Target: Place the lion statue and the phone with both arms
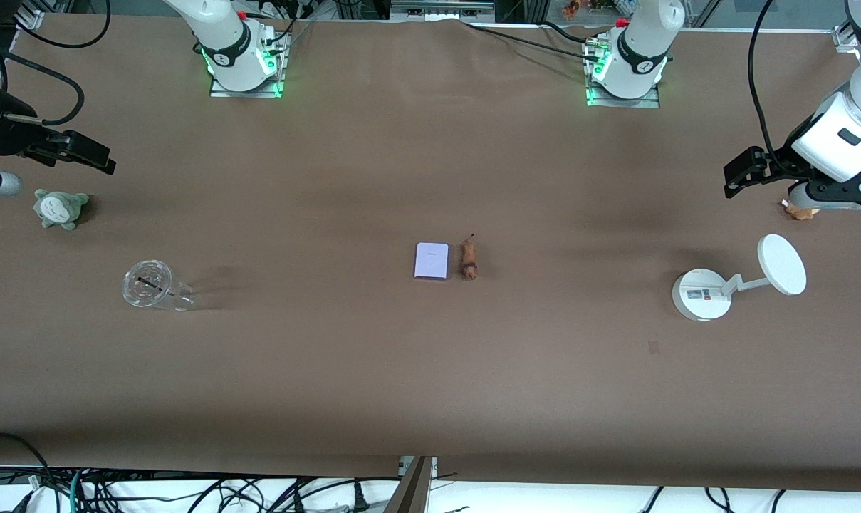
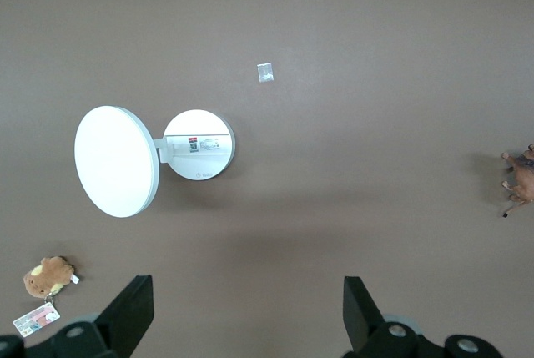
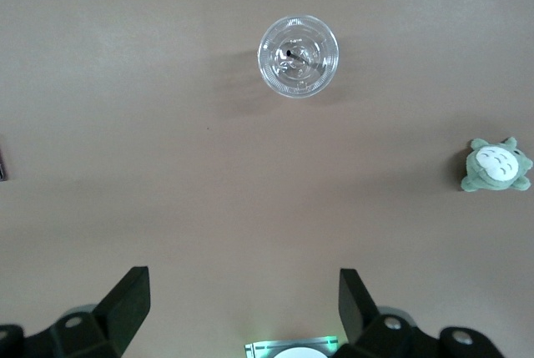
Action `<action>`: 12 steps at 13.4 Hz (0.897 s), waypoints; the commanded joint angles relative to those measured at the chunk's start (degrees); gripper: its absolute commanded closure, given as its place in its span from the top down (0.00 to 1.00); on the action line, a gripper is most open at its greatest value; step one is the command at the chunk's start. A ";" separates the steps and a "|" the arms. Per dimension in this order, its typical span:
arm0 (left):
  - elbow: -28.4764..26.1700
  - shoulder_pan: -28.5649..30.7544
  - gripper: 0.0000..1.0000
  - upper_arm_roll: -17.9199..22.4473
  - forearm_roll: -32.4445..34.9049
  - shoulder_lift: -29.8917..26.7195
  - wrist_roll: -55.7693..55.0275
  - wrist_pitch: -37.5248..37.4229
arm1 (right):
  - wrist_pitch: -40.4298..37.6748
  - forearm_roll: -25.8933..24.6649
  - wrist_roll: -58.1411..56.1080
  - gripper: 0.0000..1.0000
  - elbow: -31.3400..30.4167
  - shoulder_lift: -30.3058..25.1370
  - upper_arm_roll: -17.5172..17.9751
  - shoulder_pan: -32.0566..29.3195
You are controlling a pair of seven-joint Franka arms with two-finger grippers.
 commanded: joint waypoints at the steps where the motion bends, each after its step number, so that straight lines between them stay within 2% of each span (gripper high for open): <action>1: -0.55 -0.15 1.00 0.17 1.22 -1.01 1.03 -0.59 | -0.75 -0.52 0.09 1.00 1.62 0.66 0.57 -0.88; 12: -0.55 -0.24 1.00 0.08 1.22 -0.40 0.94 -1.20 | -0.84 -0.52 0.00 1.00 1.62 0.84 0.57 -0.89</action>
